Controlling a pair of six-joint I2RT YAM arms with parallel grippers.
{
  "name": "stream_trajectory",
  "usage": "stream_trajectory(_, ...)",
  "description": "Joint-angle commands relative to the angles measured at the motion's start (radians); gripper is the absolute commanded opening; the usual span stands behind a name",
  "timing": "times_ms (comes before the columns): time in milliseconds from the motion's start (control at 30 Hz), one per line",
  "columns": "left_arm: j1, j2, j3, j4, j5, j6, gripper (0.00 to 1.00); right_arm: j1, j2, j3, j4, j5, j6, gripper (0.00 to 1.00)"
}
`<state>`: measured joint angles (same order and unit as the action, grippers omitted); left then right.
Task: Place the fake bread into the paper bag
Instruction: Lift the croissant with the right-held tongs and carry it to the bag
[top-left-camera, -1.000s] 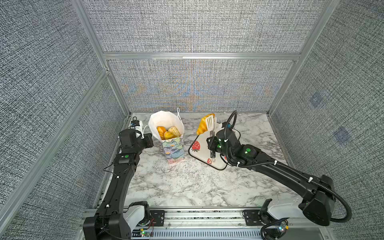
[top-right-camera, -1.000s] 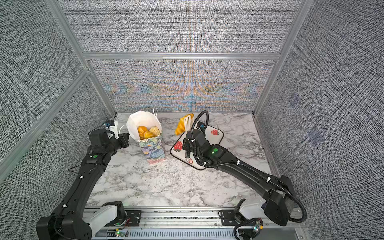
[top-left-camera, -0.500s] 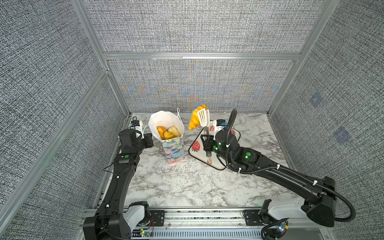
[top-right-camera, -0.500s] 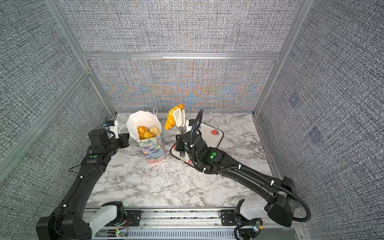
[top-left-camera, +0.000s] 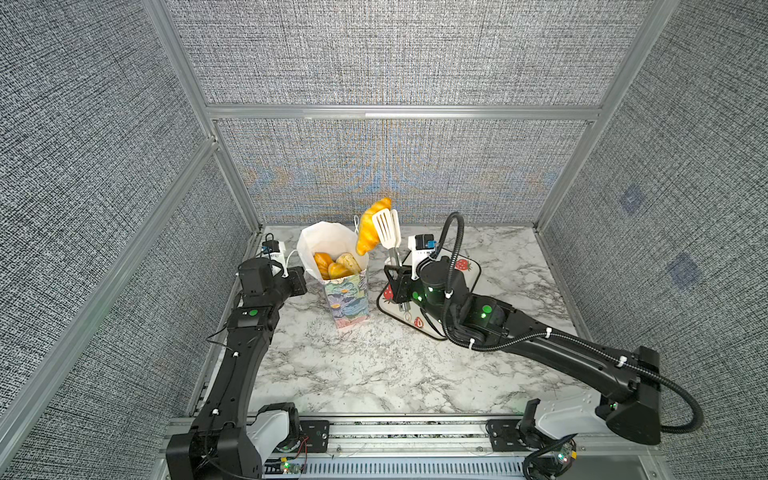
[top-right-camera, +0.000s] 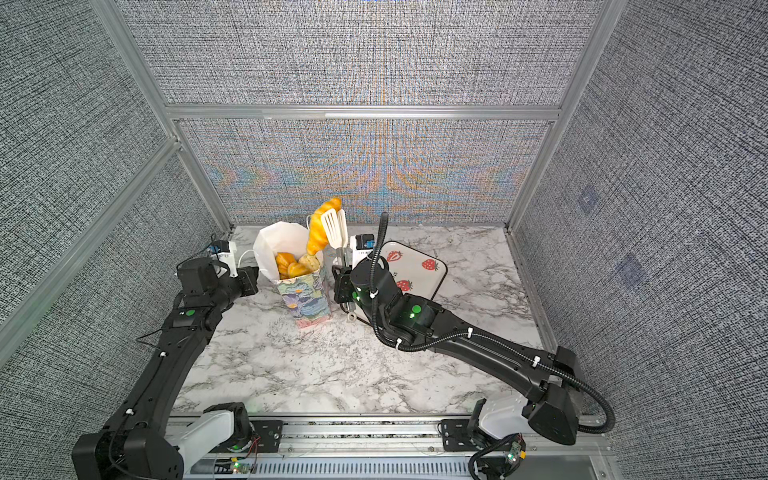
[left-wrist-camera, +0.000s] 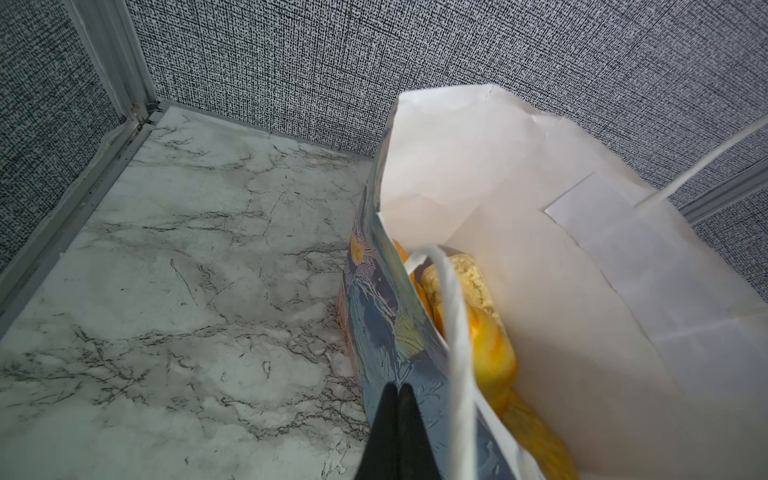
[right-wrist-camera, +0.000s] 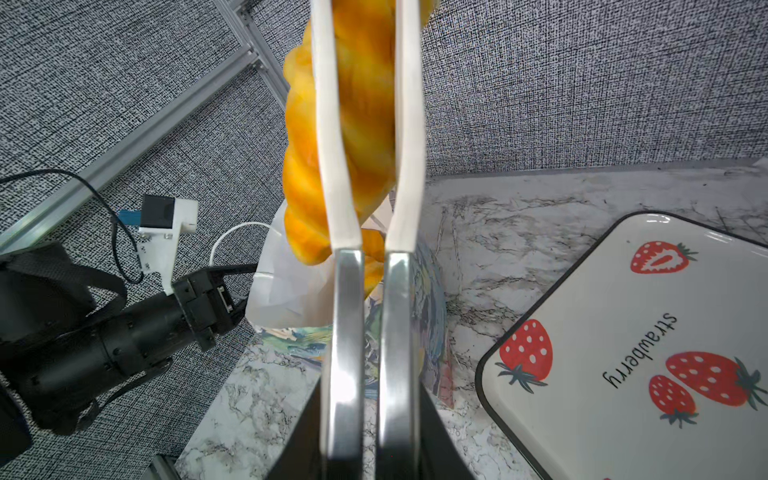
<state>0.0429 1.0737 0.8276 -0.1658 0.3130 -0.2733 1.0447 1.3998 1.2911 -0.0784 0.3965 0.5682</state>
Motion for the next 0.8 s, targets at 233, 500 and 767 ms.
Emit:
stream_trajectory(233, 0.002, -0.003, -0.004, 0.016, 0.002, 0.003, 0.0, 0.054, 0.079, 0.119, 0.044, 0.037, -0.133, 0.25)
stream_trajectory(500, 0.003, -0.001, -0.002, 0.015, 0.002, 0.003, 0.0, 0.079, 0.159, 0.22, -0.028, 0.043, -0.189, 0.25)
stream_trajectory(767, 0.004, -0.001, -0.002, 0.016, 0.001, 0.002, 0.0, 0.096, 0.245, 0.328, -0.132, 0.075, -0.215, 0.25)
